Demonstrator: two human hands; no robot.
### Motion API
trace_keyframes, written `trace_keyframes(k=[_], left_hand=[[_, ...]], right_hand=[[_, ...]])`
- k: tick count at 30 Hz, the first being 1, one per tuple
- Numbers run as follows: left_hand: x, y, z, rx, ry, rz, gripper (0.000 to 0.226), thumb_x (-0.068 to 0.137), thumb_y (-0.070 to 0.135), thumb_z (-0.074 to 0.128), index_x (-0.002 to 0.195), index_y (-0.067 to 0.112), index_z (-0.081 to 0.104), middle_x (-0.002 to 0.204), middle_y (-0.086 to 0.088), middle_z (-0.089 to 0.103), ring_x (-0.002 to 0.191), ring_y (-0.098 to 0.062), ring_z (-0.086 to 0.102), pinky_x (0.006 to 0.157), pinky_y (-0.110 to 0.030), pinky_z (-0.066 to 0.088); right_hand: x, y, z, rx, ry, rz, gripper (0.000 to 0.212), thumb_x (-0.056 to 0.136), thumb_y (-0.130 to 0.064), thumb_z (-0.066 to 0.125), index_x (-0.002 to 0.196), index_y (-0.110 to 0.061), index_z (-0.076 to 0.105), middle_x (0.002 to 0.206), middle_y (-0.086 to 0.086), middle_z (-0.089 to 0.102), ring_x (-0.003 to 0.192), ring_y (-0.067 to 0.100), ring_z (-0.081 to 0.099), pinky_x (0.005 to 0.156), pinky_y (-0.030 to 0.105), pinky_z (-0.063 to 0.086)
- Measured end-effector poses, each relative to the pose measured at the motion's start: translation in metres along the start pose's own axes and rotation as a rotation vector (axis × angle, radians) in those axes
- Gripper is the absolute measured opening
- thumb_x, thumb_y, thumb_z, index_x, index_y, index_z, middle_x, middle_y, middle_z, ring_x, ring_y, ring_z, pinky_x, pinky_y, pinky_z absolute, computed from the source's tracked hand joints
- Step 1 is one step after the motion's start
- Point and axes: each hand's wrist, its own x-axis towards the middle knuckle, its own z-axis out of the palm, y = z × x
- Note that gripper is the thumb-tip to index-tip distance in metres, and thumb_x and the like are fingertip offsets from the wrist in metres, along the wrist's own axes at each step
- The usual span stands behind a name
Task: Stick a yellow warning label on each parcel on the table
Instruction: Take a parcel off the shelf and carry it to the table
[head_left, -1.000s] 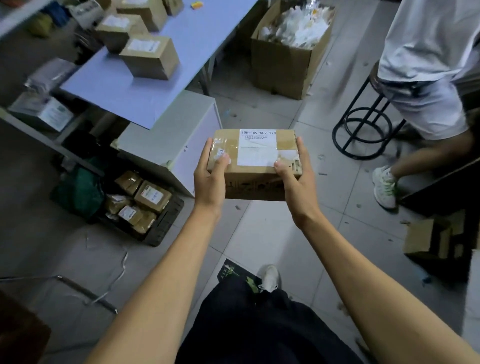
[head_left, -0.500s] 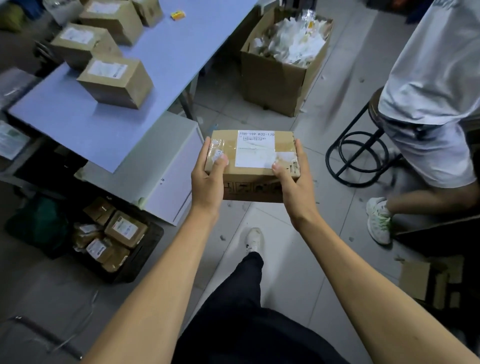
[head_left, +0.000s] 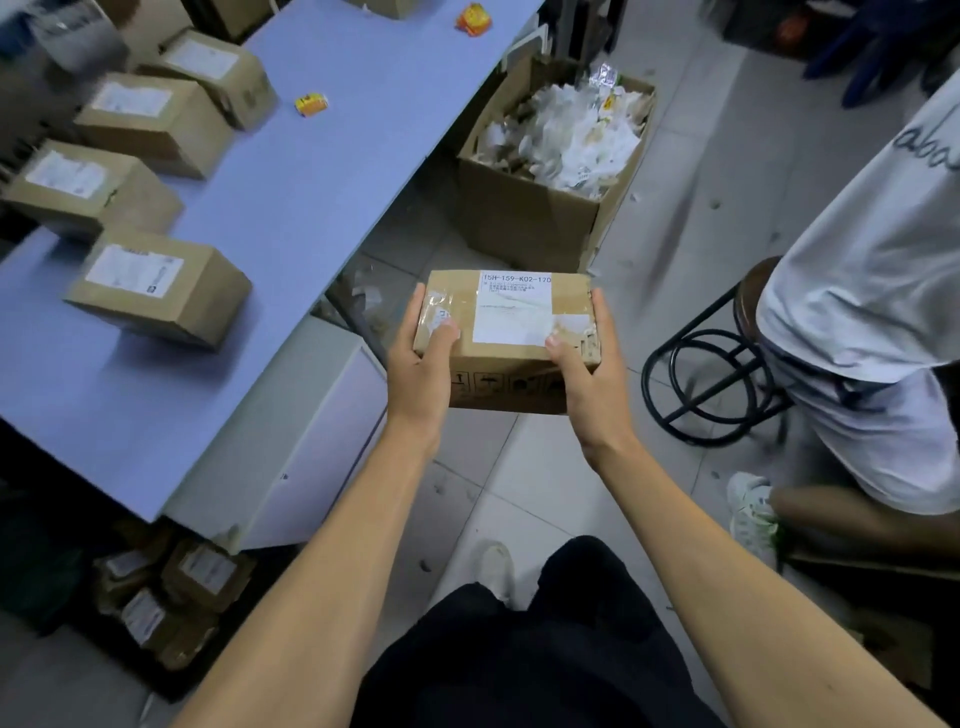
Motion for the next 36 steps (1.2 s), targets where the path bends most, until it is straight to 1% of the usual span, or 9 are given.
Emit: trace_keyframes(k=[7,11,14,19,22,26,30,33,36], left_hand=[[0.102,0.027,0.065,-0.001,0.071,-0.037,0.053,0.101,0.022,0.053,0.148,0.04,0.039,0.112,0.016,0.066,0.093,-0.004,0.072,0.068,-0.02,0.057],[0.161,0.046,0.113,-0.008,0.132,-0.039,0.052,0.1,0.025,0.054,0.146,0.043,0.041,0.115,0.013,0.066,0.095,-0.009,0.072,0.07,-0.022,0.057],[0.2,0.067,0.148,-0.017,0.19,-0.051,0.052,0.101,0.025,0.053,0.148,0.041,0.039,0.115,0.014,0.062,0.083,0.003,0.071,0.065,-0.015,0.054],[0.26,0.096,0.185,-0.033,0.261,-0.059,0.052,0.103,0.024,0.051,0.151,0.034,0.037,0.105,0.02,0.056,0.073,0.012,0.068,0.06,-0.013,0.054],[0.291,0.106,0.19,-0.06,0.336,-0.067,0.051,0.102,0.025,0.052,0.15,0.037,0.038,0.105,0.02,0.059,0.08,0.001,0.071,0.064,-0.016,0.055],[0.327,0.112,0.181,-0.118,0.417,-0.084,0.051,0.101,0.027,0.054,0.148,0.042,0.04,0.123,0.007,0.063,0.099,-0.012,0.07,0.07,-0.021,0.056],[0.363,0.117,0.164,-0.164,0.481,-0.092,0.05,0.102,0.025,0.053,0.15,0.036,0.041,0.131,0.005,0.06,0.096,-0.008,0.069,0.065,-0.014,0.054],[0.395,0.119,0.146,-0.176,0.502,-0.091,0.05,0.103,0.023,0.051,0.15,0.034,0.04,0.123,0.008,0.061,0.085,0.001,0.071,0.062,-0.012,0.053],[0.428,0.122,0.122,-0.188,0.507,-0.096,0.05,0.103,0.023,0.051,0.15,0.035,0.039,0.126,0.007,0.061,0.087,0.0,0.071,0.064,-0.012,0.053]], right_hand=[[0.131,-0.014,-0.015,-0.012,-0.047,0.007,0.073,0.099,-0.026,0.06,0.159,-0.036,0.019,0.126,-0.033,0.05,0.109,-0.019,0.053,0.084,0.005,0.046],[0.213,-0.03,-0.031,-0.015,-0.09,0.008,0.073,0.099,-0.027,0.06,0.158,-0.039,0.019,0.13,-0.025,0.052,0.118,-0.007,0.052,0.095,0.016,0.047],[0.272,-0.049,-0.043,-0.032,-0.138,0.007,0.073,0.099,-0.027,0.06,0.158,-0.038,0.02,0.13,-0.025,0.051,0.123,-0.001,0.051,0.106,0.03,0.046],[0.361,-0.075,-0.048,-0.084,-0.246,-0.001,0.077,0.092,-0.035,0.063,0.158,-0.038,0.021,0.139,-0.016,0.053,0.125,0.0,0.052,0.112,0.038,0.044],[0.402,-0.085,-0.036,-0.114,-0.317,-0.005,0.079,0.091,-0.038,0.062,0.158,-0.037,0.021,0.137,-0.019,0.054,0.125,0.0,0.052,0.11,0.035,0.045],[0.446,-0.091,-0.01,-0.129,-0.424,0.001,0.079,0.096,-0.032,0.063,0.16,-0.032,0.016,0.134,-0.016,0.053,0.117,-0.007,0.051,0.095,0.017,0.045],[0.483,-0.093,0.026,-0.168,-0.485,0.002,0.083,0.092,-0.036,0.063,0.16,-0.028,0.016,0.139,-0.012,0.053,0.12,-0.006,0.051,0.097,0.016,0.043],[0.51,-0.094,0.058,-0.196,-0.508,-0.007,0.082,0.092,-0.037,0.064,0.16,-0.027,0.019,0.14,-0.013,0.053,0.125,-0.001,0.052,0.1,0.015,0.041],[0.535,-0.098,0.093,-0.243,-0.535,-0.016,0.072,0.098,-0.027,0.062,0.159,-0.026,0.023,0.124,-0.032,0.052,0.112,-0.02,0.049,0.088,0.0,0.038]])
